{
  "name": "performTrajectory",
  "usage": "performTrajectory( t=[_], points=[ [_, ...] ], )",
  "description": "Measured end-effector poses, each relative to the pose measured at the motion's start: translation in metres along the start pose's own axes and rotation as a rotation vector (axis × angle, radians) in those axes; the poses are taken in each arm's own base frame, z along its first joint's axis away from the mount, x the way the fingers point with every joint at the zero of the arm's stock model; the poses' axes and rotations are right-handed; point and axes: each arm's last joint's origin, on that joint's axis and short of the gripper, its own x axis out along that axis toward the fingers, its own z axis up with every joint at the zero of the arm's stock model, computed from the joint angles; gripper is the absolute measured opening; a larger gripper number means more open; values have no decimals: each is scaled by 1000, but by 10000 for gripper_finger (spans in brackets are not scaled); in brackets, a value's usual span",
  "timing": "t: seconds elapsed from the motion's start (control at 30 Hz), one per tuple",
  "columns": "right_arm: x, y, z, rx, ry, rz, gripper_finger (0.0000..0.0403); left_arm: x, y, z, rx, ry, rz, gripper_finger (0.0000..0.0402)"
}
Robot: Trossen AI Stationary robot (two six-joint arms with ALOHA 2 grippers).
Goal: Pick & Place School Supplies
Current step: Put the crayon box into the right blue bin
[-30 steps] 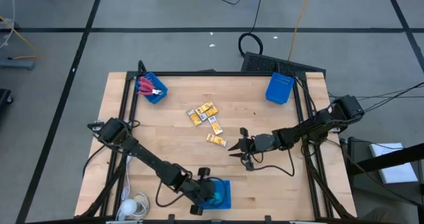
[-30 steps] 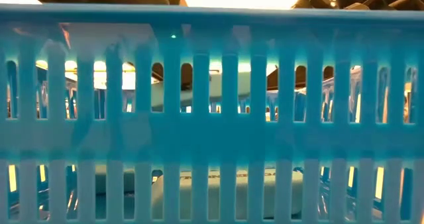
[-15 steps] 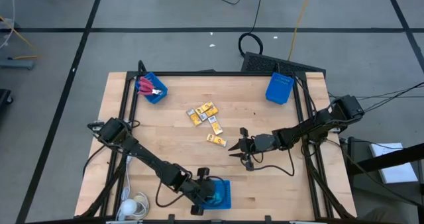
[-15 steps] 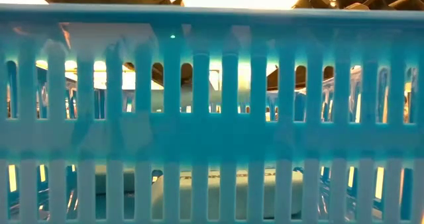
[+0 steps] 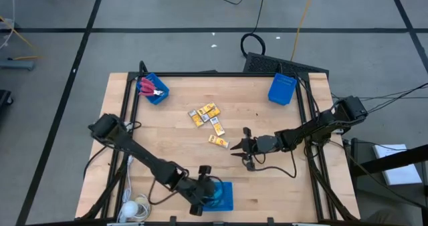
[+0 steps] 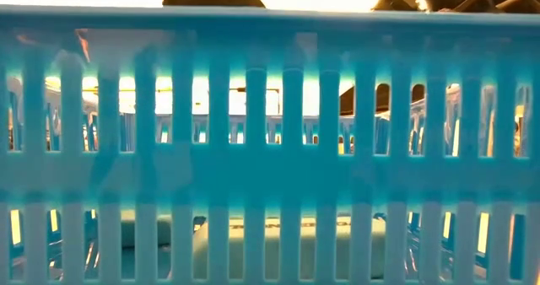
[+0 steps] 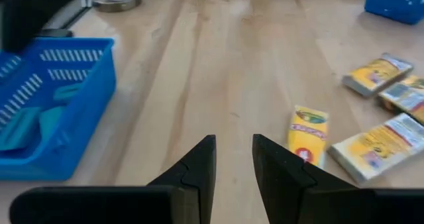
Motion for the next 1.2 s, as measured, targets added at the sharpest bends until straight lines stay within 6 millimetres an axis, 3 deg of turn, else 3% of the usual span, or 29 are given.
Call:
performTrajectory(
  t=[0.2,0.37,0.6,0.77,1.0,1.2],
  points=[
    [0,-1,-1,-2,5,-20,89,-25,-3,-8,77,-59,166,186],
    [0,-1,-1,-1,4,-20,89,-36,19,-35,-21,-80,259,181],
    [3,-4,-5,-9,17,-139,89,-63,44,-68,-136,-296,208,184],
    [9,-6,-14,-16,37,-162,89,-82,51,-86,-172,-427,151,184],
    [24,-18,-30,-35,41,-202,100,-85,55,-99,-209,-467,135,184],
    [32,-29,-42,-21,65,-235,164,-85,55,-100,-221,-461,134,184]
  ],
)
